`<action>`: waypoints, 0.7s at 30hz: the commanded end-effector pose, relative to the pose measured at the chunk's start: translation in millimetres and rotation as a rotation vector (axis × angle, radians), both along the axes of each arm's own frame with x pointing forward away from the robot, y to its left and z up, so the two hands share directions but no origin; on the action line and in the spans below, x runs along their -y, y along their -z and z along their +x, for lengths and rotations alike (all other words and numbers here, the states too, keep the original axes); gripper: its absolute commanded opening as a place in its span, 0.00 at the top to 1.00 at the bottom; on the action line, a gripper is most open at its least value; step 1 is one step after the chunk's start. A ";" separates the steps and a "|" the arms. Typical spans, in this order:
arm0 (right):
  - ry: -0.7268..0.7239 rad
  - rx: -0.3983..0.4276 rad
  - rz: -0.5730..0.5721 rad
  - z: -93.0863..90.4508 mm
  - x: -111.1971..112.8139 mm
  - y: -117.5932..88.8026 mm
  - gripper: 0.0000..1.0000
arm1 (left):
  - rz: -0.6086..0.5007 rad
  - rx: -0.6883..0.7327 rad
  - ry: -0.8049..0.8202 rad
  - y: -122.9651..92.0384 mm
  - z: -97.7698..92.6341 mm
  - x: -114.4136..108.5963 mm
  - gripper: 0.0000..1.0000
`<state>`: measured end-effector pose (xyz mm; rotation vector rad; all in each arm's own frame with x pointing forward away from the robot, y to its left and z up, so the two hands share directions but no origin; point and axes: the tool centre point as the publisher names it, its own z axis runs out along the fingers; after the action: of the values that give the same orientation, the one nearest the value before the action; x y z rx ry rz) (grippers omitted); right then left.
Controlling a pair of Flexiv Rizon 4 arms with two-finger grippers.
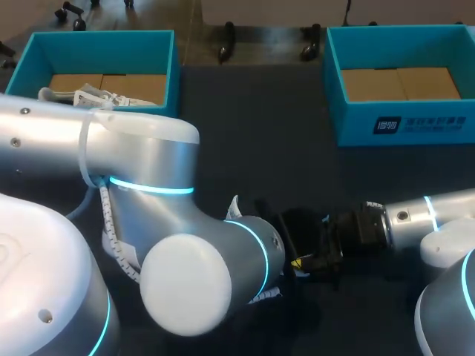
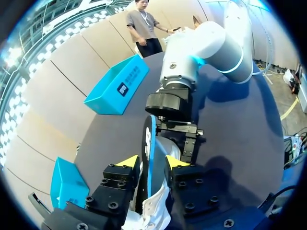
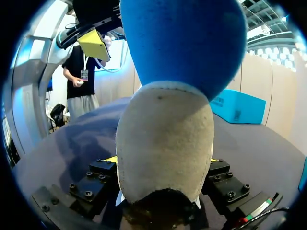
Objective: Take the shoe out of the shoebox, open the shoe tongue, remove and reinsert the insole, then place the shoe into the shoebox
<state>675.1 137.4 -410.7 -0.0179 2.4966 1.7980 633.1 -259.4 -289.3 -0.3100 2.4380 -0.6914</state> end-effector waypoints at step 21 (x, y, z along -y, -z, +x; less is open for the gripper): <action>-0.001 -0.001 -0.005 -0.2 -2.4 3.2 1.00 | 0.031 0.014 -0.041 12.3 5.0 11.3 0.62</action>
<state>675.1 137.4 -410.6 -0.0179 2.4966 1.7981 640.6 -266.3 -299.6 -0.3349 2.4275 -0.6463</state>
